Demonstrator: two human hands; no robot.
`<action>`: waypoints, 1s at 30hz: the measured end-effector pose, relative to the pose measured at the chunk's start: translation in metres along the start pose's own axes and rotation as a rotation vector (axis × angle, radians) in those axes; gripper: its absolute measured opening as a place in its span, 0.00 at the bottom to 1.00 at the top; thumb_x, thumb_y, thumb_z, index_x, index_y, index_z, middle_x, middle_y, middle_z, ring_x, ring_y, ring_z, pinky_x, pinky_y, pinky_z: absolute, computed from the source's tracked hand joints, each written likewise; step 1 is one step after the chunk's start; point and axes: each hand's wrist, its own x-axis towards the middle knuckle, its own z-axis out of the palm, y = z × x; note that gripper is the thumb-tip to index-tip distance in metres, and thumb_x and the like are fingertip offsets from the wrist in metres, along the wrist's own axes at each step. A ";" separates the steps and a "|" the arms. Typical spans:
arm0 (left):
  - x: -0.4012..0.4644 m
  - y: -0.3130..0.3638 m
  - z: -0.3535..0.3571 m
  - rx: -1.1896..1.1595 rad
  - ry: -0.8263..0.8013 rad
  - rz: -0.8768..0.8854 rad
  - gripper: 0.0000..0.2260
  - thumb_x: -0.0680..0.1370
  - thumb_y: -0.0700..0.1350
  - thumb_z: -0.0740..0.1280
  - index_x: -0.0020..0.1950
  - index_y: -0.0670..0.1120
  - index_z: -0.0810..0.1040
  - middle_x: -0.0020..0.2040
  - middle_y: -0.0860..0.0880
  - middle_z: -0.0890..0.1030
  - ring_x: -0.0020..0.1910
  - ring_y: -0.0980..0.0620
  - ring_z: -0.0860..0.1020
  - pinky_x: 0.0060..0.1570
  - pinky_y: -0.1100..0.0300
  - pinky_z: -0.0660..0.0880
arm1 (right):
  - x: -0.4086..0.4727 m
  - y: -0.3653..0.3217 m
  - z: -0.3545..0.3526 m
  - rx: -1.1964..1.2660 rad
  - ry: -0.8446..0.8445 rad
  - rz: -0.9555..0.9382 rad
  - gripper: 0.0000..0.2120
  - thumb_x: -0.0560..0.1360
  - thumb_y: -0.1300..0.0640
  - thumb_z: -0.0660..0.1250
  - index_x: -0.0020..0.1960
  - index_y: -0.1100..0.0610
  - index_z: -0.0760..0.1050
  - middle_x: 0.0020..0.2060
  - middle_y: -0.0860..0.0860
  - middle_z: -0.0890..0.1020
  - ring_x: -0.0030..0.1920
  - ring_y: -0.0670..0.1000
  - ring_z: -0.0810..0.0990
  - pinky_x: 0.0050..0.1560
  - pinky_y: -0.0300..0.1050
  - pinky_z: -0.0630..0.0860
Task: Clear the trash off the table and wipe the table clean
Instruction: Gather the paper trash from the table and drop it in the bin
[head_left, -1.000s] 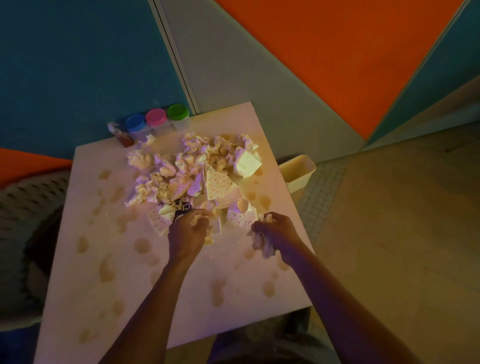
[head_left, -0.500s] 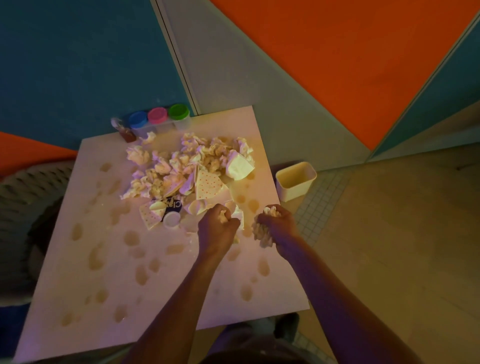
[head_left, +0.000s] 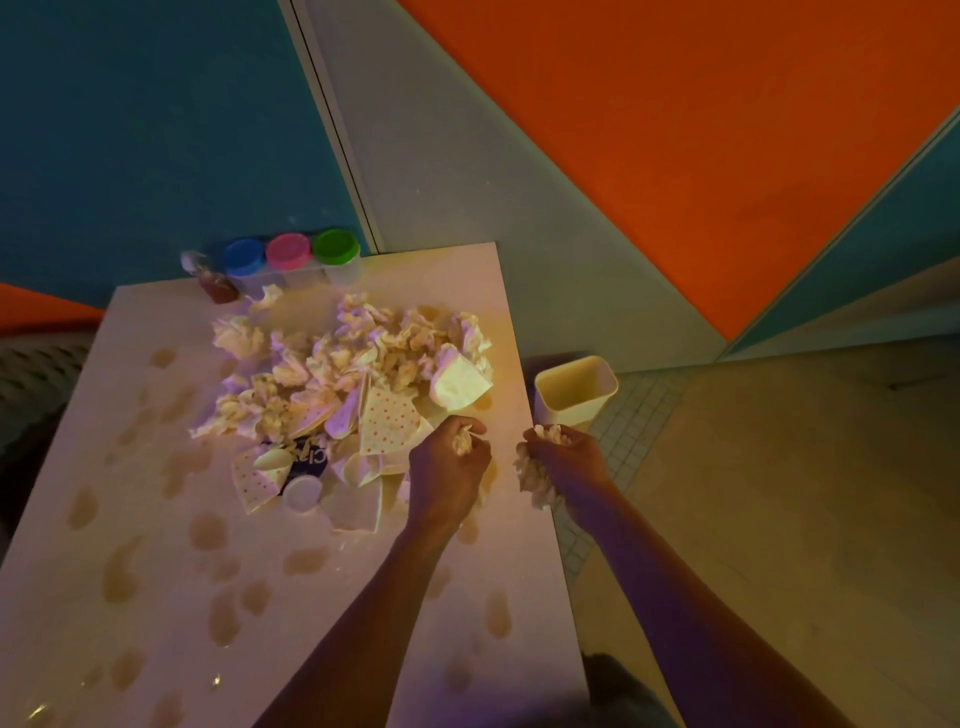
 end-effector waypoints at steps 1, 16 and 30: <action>0.003 0.000 0.004 -0.005 -0.001 -0.013 0.05 0.75 0.45 0.74 0.49 0.50 0.82 0.45 0.57 0.83 0.43 0.61 0.79 0.44 0.73 0.73 | 0.004 -0.003 -0.001 -0.018 0.000 0.004 0.05 0.74 0.63 0.69 0.42 0.65 0.81 0.38 0.63 0.84 0.34 0.58 0.82 0.34 0.48 0.79; 0.013 0.069 0.110 0.042 0.164 -0.150 0.14 0.72 0.53 0.76 0.36 0.51 0.74 0.32 0.55 0.79 0.33 0.59 0.76 0.35 0.64 0.71 | 0.092 -0.037 -0.097 -0.204 -0.086 0.068 0.08 0.68 0.61 0.73 0.45 0.63 0.81 0.35 0.56 0.83 0.36 0.54 0.81 0.37 0.44 0.75; 0.035 0.130 0.221 0.203 -0.013 -0.181 0.12 0.76 0.56 0.72 0.41 0.49 0.77 0.35 0.56 0.78 0.35 0.60 0.76 0.33 0.61 0.72 | 0.155 -0.064 -0.224 -0.251 -0.091 0.208 0.09 0.65 0.61 0.78 0.43 0.61 0.82 0.35 0.58 0.84 0.35 0.55 0.82 0.41 0.51 0.78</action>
